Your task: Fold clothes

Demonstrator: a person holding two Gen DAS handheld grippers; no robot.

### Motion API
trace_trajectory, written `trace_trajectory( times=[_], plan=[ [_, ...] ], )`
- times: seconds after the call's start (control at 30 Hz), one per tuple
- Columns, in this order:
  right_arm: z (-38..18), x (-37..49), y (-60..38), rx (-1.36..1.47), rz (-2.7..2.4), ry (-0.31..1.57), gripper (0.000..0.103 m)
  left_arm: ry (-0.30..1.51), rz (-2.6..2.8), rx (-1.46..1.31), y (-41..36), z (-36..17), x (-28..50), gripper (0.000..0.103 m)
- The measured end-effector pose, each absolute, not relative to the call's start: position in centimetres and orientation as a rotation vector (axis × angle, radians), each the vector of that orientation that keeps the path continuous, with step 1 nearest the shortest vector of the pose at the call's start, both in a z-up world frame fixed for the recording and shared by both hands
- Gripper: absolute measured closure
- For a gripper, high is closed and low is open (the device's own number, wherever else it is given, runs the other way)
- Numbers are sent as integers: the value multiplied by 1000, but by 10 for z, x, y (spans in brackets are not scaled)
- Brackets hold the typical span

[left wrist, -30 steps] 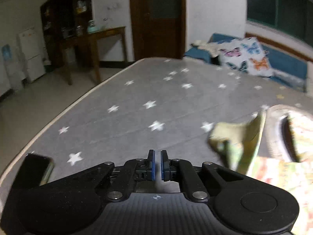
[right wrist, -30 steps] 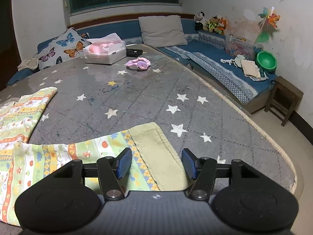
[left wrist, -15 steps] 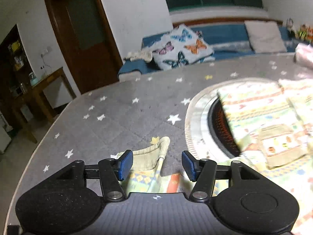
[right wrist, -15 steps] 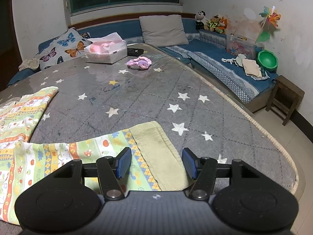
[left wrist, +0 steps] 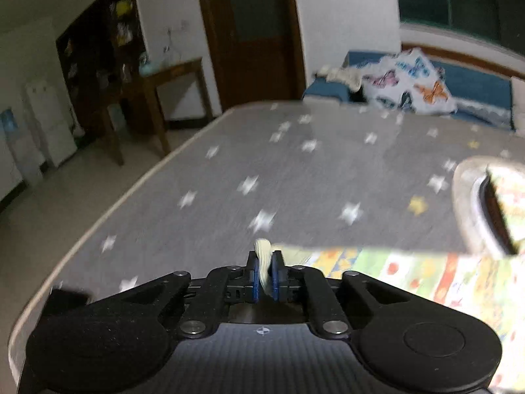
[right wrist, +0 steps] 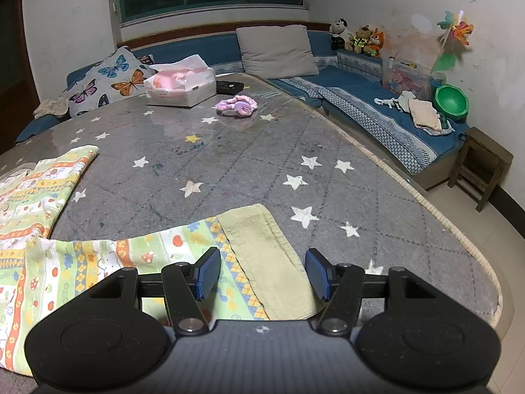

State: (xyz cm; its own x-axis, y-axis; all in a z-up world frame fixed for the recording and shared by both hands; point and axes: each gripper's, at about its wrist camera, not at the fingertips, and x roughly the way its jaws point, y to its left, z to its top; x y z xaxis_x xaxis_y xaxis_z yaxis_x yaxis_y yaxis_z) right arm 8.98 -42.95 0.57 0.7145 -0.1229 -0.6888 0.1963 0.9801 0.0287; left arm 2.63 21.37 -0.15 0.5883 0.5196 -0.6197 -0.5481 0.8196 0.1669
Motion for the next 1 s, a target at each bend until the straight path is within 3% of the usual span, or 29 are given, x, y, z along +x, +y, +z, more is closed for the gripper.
trace_trajectory(
  times=[0.03,0.07,0.1,0.17,0.63,0.7,0.9,1.0],
  plan=[
    [6,90,-428,101,-174,756,45,712,628,-30,213,-3,24,89],
    [7,90,-427,99,-171,757,45,714,635,-14,212,-3,22,80],
    [7,90,-427,98,-167,758,45,715,649,3,211,-3,21,59],
    [7,89,-425,96,-157,763,45,708,678,22,210,-1,18,48],
    [7,91,-425,110,-142,767,45,737,474,-72,232,8,43,48],
    [7,91,-424,107,-143,767,45,735,447,-89,233,9,43,61],
    [7,91,-423,105,-137,770,45,711,443,-87,229,13,35,72],
    [7,92,-422,98,-128,773,55,713,445,-90,231,12,34,76]
  ],
)
